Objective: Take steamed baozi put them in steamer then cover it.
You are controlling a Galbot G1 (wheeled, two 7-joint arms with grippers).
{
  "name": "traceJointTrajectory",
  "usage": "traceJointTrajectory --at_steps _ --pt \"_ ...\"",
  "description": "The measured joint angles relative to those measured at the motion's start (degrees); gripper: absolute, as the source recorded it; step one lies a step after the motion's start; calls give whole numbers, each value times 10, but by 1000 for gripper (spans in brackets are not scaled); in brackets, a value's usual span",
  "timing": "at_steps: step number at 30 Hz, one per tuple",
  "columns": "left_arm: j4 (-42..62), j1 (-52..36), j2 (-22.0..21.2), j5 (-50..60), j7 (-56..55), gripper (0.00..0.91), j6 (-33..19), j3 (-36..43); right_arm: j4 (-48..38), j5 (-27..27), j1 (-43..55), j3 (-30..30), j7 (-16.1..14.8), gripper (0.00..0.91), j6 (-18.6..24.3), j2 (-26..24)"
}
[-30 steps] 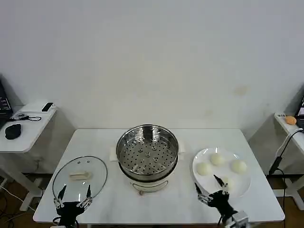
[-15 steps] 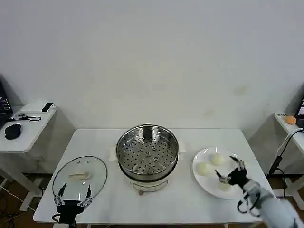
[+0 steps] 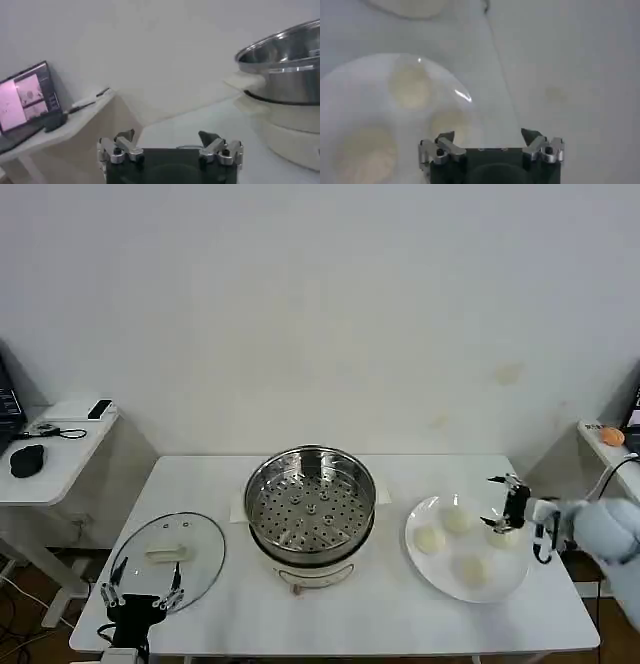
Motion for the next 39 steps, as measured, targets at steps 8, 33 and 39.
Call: traceJointTrajectory --at_steps 8,33,39 --pt "0 -5 -3 3 2 907 -1 -10 -73 -8 147 -168 -54 907 24 18" --pt "17 -9 -5 6 4 907 -3 -17 -230 -67 250 -322 -72 877 55 132" --pt "17 -10 -6 6 4 907 -3 -17 -242 -77 255 -329 -77 695 57 140"
